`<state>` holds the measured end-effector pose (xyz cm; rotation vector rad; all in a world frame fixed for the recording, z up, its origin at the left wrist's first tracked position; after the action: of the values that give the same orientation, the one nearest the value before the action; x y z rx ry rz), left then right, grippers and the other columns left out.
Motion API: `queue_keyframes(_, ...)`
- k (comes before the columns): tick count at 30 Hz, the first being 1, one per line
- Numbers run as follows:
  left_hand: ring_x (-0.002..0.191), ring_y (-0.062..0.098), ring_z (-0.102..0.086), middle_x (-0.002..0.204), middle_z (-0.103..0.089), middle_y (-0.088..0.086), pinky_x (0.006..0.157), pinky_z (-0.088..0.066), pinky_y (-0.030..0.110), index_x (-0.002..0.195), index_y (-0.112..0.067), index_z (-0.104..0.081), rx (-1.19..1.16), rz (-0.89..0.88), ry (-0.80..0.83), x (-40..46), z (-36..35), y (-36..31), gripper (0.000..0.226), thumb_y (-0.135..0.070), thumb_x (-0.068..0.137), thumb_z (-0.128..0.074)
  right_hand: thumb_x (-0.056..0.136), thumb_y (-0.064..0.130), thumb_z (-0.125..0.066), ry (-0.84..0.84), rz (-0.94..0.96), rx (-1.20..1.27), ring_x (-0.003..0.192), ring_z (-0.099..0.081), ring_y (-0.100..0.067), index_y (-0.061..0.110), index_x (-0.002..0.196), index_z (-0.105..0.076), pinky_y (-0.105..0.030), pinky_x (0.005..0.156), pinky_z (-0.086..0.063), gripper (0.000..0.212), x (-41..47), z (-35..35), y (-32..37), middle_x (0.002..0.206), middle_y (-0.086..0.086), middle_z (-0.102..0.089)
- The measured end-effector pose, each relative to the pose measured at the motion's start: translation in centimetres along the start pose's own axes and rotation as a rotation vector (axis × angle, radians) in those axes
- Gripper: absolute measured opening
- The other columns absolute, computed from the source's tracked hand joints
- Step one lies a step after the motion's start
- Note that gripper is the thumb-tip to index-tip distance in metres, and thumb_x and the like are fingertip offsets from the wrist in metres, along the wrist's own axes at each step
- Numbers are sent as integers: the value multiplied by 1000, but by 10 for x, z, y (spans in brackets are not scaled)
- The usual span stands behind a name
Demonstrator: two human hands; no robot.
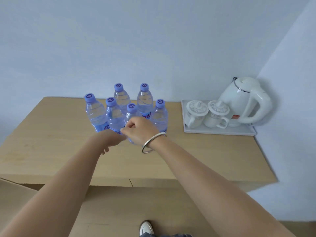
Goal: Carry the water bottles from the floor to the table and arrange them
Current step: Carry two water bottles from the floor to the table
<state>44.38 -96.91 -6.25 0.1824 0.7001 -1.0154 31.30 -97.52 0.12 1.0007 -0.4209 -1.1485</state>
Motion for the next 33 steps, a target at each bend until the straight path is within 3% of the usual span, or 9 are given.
queue_keyframes(4, 69, 22, -61, 96, -63, 12, 47, -37, 24, 121, -9, -47, 127, -92, 119, -47, -69, -67, 55, -54, 89, -45, 83, 29, -60, -38, -135, -45, 78, -55, -20, 8, 86, -63, -29, 70, -41, 21, -73, 41, -88, 79, -2, -59)
queue_keyframes(9, 75, 26, -59, 99, -67, 17, 55, -39, 24, 85, -5, -57, 322, -430, 179, -122, -185, -188, 49, -53, 88, -48, 84, 32, -57, -193, -398, 47, 78, -54, -18, 14, 83, -60, -27, 67, -39, 19, -220, 113, -226, 82, 0, -58)
queue_keyframes(12, 99, 31, -60, 107, -64, 20, 76, -44, 33, 98, -1, -63, 437, -700, 211, -179, -255, -262, 56, -54, 88, -49, 83, 27, -55, -381, -605, 140, 68, -43, -16, 16, 71, -48, -29, 63, -34, 18, -335, 149, -307, 71, -1, -48)
queue_keyframes(15, 106, 24, -57, 117, -61, 7, 84, -44, 32, 112, -9, -62, 505, -901, 276, -241, -320, -320, 54, -55, 88, -48, 84, 24, -54, -523, -783, 127, 71, -43, -17, 14, 75, -49, -29, 65, -33, 14, -442, 174, -360, 74, -4, -49)
queue_keyframes(20, 115, 22, -51, 126, -55, 1, 87, -39, 30, 122, -13, -57, 676, -1151, 342, -340, -410, -387, 58, -58, 87, -47, 86, 29, -57, -744, -911, 190, 76, -51, -18, 7, 87, -60, -30, 72, -41, 22, -572, 208, -396, 80, -5, -56)
queue_keyframes(27, 96, 16, -51, 116, -57, -1, 79, -36, 29, 116, -17, -58, 806, -1328, 377, -406, -483, -452, 55, -60, 84, -49, 89, 37, -55, -937, -998, 246, 94, -59, -18, 13, 101, -61, -30, 83, -45, 27, -662, 232, -415, 100, -1, -63)
queue_keyframes(30, 83, 13, -44, 100, -51, -1, 72, -34, 24, 102, -13, -60, 846, -1412, 412, -428, -508, -487, 50, -58, 85, -48, 89, 37, -55, -980, -1027, 275, 91, -59, -17, 14, 97, -61, -26, 75, -44, 26, -683, 245, -430, 99, -1, -62)
queue_keyframes(33, 87, 12, -42, 97, -48, 1, 67, -33, 24, 86, -12, -56, 891, -1514, 465, -451, -533, -520, 45, -56, 88, -46, 89, 37, -54, -1016, -1070, 308, 81, -57, -17, 15, 91, -59, -28, 74, -44, 23, -696, 265, -448, 88, 1, -59)
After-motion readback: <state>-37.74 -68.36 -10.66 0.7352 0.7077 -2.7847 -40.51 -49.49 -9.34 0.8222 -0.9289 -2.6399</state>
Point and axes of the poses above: each hand's wrist, its own x-axis towards the middle knuckle, its own z-axis out of the back of the hand, y = z × x, the point moved 7 cm from there along x, towards the middle knuckle
